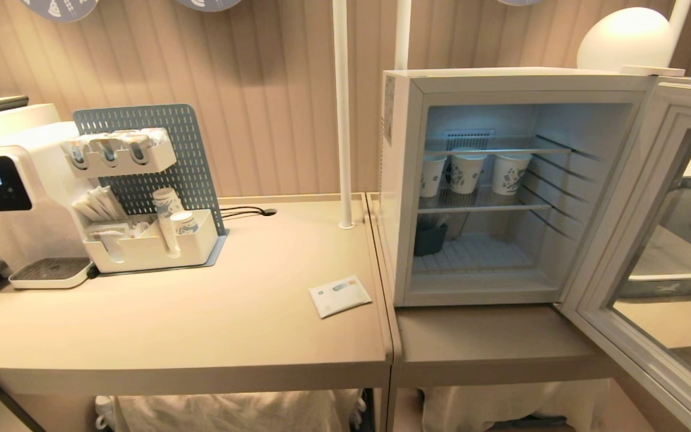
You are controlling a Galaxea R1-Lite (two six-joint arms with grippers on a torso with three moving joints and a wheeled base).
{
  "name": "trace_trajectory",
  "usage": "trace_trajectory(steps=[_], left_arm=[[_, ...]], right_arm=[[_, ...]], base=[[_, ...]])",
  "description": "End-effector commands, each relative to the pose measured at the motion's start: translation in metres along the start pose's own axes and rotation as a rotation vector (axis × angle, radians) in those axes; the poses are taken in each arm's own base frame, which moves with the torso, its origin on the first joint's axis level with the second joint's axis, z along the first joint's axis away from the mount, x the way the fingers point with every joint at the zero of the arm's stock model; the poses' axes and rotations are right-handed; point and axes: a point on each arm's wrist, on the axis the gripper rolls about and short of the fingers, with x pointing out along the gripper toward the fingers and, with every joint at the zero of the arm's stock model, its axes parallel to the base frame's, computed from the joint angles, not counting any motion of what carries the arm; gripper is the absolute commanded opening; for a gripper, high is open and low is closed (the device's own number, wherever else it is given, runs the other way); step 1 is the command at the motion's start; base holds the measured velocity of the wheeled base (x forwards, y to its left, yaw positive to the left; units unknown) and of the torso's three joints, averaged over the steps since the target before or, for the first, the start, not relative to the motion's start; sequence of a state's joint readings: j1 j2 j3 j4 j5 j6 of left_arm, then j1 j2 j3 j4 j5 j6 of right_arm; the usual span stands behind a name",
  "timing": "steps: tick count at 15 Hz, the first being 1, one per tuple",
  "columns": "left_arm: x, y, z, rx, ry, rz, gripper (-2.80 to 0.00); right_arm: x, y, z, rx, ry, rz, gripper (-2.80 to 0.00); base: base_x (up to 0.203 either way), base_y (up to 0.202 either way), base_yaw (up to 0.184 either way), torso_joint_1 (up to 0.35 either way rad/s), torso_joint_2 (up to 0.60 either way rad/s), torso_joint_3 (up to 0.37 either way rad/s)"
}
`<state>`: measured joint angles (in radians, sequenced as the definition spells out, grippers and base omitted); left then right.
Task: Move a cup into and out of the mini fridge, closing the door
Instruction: Place the yoghurt on the table
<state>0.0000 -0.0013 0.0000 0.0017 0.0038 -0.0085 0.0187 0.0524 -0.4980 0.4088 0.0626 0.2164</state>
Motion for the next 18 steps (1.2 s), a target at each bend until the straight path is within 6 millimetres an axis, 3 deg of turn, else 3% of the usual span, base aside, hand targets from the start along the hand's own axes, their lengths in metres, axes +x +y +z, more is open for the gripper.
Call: trace_trajectory(steps=[1, 3, 6, 14, 18], left_arm=[[0.0, 0.0, 0.0, -0.001, 0.002, 0.001, -2.8], [0.0, 0.0, 0.0, -0.001, 0.003, 0.001, -2.8], [0.0, 0.0, 0.0, -0.001, 0.002, 0.001, -2.8], [0.0, 0.0, 0.0, -0.001, 0.001, 0.001, -2.8], [0.0, 0.0, 0.0, -0.001, 0.002, 0.001, -2.8]], right_arm=[[0.018, -0.008, -0.03, -0.054, -0.08, -0.044, -2.8], [0.041, -0.018, -0.063, -0.171, -0.097, -0.079, -2.8], [0.046, -0.024, -0.09, -0.242, 0.069, -0.084, -2.8], [0.046, -0.023, -0.087, -0.221, 0.038, -0.08, -2.8], [0.046, -0.023, -0.087, -0.221, 0.038, -0.078, -2.8]], base=[[0.0, 0.0, 0.0, 0.0, 0.0, 0.0], [0.0, 0.0, 0.0, 0.0, 0.0, 0.0], [0.0, 0.0, 0.0, 0.0, 0.0, 0.0], [0.0, 0.0, 0.0, 0.0, 0.0, 0.0], [0.001, 0.119, -0.008, 0.007, 0.0, 0.001]])
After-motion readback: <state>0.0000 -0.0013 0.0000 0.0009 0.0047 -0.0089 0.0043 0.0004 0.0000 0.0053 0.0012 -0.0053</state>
